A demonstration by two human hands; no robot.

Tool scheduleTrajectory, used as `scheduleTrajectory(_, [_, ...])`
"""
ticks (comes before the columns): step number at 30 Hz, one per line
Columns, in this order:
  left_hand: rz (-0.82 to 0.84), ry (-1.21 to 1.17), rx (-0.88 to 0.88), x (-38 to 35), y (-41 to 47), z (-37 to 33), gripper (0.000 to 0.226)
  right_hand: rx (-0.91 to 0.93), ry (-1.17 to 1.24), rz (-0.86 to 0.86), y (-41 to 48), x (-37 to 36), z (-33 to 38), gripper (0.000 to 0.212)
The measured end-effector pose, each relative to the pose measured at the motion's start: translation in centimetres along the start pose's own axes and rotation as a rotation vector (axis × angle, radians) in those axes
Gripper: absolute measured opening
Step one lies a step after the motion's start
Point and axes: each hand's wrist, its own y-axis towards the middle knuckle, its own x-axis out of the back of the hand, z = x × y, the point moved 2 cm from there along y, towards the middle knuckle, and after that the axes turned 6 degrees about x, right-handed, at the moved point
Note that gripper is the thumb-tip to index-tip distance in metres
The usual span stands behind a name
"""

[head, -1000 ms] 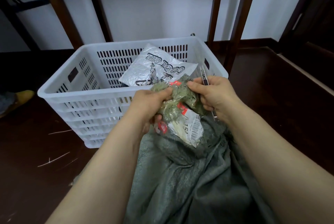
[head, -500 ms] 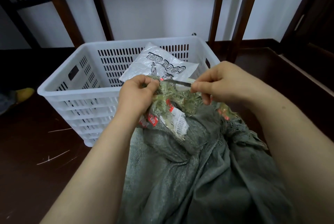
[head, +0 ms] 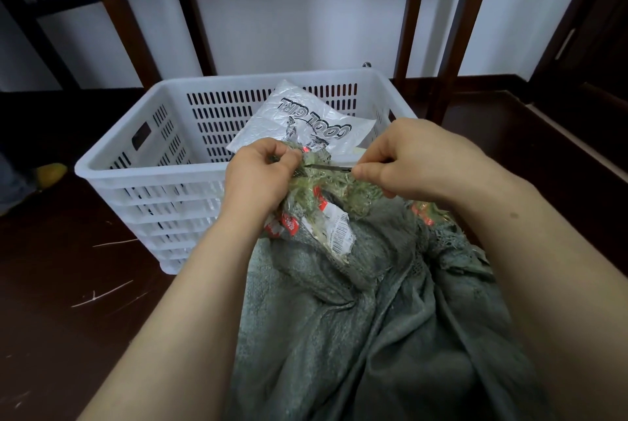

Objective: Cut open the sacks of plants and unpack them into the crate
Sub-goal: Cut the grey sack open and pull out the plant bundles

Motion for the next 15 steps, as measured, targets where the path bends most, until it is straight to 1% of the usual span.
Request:
scheduleTrajectory(6, [-0.005, -0.05, 0.028, 0.2, 0.1, 0.1, 0.029, -0.01, 0.009, -0.017, -0.6, 1.1, 0.4, 0.021])
scheduleTrajectory(12, [0.013, -0.047, 0.028, 0.0, 0.1, 0.0, 0.027, -0.018, -0.137, 0.019, -0.2, -0.3, 1.0, 0.024])
scheduleTrajectory(15, [0.007, -0.035, 0.025, -0.1, 0.0, 0.1, 0.028, -0.012, -0.224, 0.002, -0.1, -0.8, 1.3, 0.024])
